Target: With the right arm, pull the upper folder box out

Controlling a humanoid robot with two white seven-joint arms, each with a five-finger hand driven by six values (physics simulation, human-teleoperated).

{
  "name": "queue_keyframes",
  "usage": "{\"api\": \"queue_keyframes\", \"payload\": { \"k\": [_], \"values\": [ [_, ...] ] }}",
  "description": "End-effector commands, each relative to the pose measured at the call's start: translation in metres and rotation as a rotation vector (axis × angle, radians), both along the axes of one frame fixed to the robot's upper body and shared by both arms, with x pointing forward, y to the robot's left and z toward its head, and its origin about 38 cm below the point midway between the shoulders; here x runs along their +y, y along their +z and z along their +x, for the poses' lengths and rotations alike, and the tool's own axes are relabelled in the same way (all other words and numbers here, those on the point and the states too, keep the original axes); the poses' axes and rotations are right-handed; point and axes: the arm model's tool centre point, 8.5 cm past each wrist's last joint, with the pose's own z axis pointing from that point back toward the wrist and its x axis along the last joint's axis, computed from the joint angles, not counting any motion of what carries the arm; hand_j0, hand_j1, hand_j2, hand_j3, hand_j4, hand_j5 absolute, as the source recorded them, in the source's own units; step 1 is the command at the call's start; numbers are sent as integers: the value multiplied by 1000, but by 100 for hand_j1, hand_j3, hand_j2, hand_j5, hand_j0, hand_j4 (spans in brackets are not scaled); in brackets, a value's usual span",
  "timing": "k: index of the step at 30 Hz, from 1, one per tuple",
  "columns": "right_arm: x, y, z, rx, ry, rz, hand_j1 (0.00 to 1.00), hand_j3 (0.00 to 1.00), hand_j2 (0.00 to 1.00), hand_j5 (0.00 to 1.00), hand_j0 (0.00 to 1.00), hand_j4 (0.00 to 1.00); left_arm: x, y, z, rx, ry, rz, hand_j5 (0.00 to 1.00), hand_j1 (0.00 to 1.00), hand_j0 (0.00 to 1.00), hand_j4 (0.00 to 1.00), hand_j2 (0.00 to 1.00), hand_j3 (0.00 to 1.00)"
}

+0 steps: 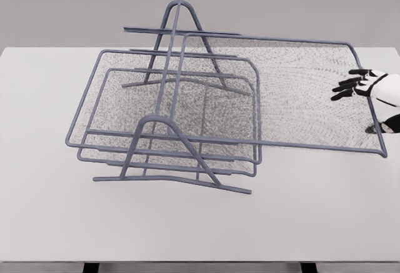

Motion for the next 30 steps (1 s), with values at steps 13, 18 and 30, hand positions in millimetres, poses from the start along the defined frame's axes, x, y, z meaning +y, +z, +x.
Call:
{"api": "queue_keyframes", "payload": {
  "k": [13, 18, 30],
  "values": [
    [-16, 97, -11, -166, 28, -139, 100, 100, 100, 100, 100, 100, 0, 0, 1, -2, 0, 0, 100, 100, 100, 100, 100, 100],
    [65, 75, 25, -144, 242, -59, 100, 100, 100, 100, 100, 100, 0, 0, 0, 0, -1, 0, 100, 100, 100, 100, 100, 100],
    [111, 45, 33, -112, 336, 45, 100, 100, 100, 100, 100, 100, 0, 1, -4, 9, 2, 1, 100, 100, 100, 100, 100, 100]
  ]
}}
